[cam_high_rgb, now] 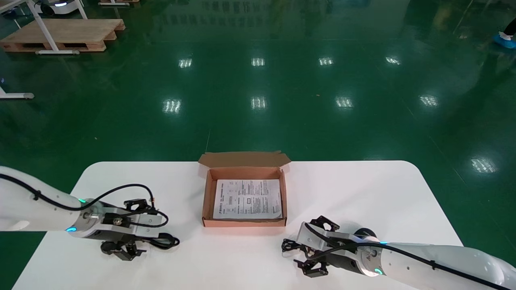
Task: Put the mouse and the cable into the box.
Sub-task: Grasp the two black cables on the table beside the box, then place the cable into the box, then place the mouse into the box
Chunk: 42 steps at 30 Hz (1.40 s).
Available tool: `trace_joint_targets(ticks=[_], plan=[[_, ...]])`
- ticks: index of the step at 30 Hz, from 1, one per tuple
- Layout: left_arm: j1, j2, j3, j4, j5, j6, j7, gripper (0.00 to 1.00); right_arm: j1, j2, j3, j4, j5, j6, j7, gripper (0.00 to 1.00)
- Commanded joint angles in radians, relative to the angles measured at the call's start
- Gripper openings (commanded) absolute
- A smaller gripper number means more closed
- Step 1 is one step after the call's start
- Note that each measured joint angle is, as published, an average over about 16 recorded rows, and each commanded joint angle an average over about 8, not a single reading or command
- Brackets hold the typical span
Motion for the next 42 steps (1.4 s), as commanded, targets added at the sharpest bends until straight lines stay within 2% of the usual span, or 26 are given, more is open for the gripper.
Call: trace_joint_targets(ticks=[1, 42], plan=[[0.000, 0.000, 0.000, 0.000, 0.000, 0.000, 0.000, 0.00, -0.001, 0.001, 0.000, 0.002, 0.001, -0.001, 0.001, 0.00], [-0.002, 0.005, 0.009, 0.011, 0.014, 0.007, -0.013, 0.00, -0.003, 0.003, 0.002, 0.007, 0.004, -0.002, 0.004, 0.00]])
